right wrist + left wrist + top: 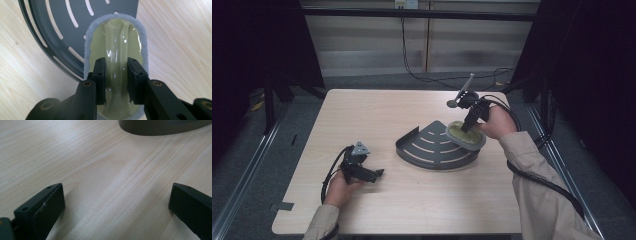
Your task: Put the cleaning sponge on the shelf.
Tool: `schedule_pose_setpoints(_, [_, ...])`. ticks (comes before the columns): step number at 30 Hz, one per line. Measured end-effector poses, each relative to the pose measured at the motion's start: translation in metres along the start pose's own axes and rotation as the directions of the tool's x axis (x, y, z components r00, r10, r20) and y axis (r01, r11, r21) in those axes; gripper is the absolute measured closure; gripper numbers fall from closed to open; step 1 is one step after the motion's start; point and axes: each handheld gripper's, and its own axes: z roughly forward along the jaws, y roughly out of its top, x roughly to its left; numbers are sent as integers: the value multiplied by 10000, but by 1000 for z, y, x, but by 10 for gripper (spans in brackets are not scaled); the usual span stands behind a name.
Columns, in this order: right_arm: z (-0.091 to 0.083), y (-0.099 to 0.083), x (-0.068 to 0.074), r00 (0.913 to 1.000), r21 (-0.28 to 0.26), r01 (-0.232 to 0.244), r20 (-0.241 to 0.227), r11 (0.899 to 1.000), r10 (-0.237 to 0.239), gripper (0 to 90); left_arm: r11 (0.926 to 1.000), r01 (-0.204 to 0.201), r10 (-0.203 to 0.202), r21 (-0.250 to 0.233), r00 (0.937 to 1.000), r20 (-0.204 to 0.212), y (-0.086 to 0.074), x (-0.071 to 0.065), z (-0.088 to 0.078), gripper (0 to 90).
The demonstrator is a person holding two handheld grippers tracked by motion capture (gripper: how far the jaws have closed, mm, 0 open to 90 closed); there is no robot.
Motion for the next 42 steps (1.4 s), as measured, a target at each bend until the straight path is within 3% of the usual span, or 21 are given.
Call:
schedule_pose_setpoints(13, [13, 3, -5, 9997, -84, -238, 18, 9997, 238, 715, 10000, 3, -3, 0, 10000, 1, 0, 0, 0, 0])
schedule_pose_setpoints(18, [17, 3, -5, 9983, -114, -586, -31, 9982, 586, 715, 10000, 4, -4, 2, 10000, 0, 0, 0, 0, 0])
schedule_pose_setpoints(42, [34, 9, -3, 9986, -253, -520, -18, 9983, 520, 715, 10000, 7, -7, -24, 10000, -15, 0, 0, 0, 0])
